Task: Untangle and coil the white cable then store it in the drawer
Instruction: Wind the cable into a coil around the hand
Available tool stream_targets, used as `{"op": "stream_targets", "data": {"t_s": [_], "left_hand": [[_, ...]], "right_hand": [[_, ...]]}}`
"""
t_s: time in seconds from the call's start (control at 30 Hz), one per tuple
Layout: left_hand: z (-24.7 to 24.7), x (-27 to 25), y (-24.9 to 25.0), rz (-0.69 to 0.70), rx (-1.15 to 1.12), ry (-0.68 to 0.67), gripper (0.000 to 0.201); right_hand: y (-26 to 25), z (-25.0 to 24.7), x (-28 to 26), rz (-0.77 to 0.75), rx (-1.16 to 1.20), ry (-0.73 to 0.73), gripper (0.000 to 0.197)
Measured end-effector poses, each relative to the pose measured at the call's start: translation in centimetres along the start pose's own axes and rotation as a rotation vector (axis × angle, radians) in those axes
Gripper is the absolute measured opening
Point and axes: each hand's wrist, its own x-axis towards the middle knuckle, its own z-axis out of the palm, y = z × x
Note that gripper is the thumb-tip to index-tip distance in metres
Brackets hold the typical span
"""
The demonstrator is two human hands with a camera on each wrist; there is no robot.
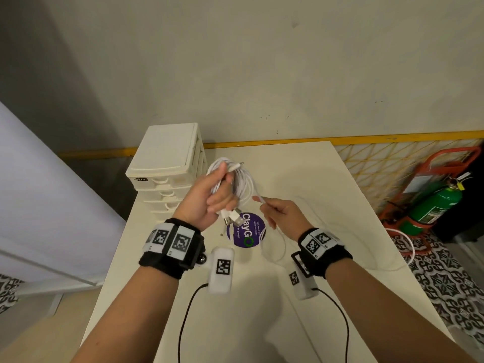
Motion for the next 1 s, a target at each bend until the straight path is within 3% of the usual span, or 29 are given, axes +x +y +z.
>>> {"op": "stream_targets", "data": {"t_s": [0.23, 0.37, 0.47, 0.53, 0.63, 0.73, 0.87, 0.93, 1.0], "left_hand": [[0.5, 1.5, 0.8, 0.240, 0.004, 0.235, 0.036], [0.1, 1.8, 0.8, 0.340, 0.063, 0.500, 0.027], [-0.6, 1.6, 0.0, 0.385, 0.292, 0.672, 0.018], [-1.2, 1.3, -0.9, 0.383, 0.582, 0.713, 0.010], [-2.7, 0.8, -2.4, 0.300, 1.023, 0.664, 0.017], [-3.8, 0.0, -3.1, 0.145, 1.318, 0.494, 0.020], [-3.2, -1.0, -3.6, -0.172, 1.058, 0.372, 0.054], [-2.5, -1.4, -3.9, -0.260, 0.938, 0.249, 0.058], [-1.7, -1.4, -3.9, -0.353, 0.875, 0.160, 0.048]], "right_hand": [[2.9, 2.3, -2.3, 0.090, -0.288, -0.111, 0.028], [3.6, 3.1, -3.4, 0.113, -0.308, -0.067, 0.032], [2.3, 3.7, -3.7, 0.074, -0.366, -0.083, 0.034], [0.8, 4.0, -4.0, 0.001, -0.395, -0.145, 0.030], [-1.7, 3.9, -4.4, -0.109, -0.391, -0.206, 0.027], [-3.7, 3.3, -4.0, -0.233, -0.375, -0.137, 0.023], [-5.4, 1.9, -3.0, -0.425, -0.429, 0.035, 0.021], [-5.7, 1.0, -2.3, -0.490, -0.474, 0.092, 0.016], [-5.4, -0.2, -1.6, -0.521, -0.566, 0.104, 0.016]]}}
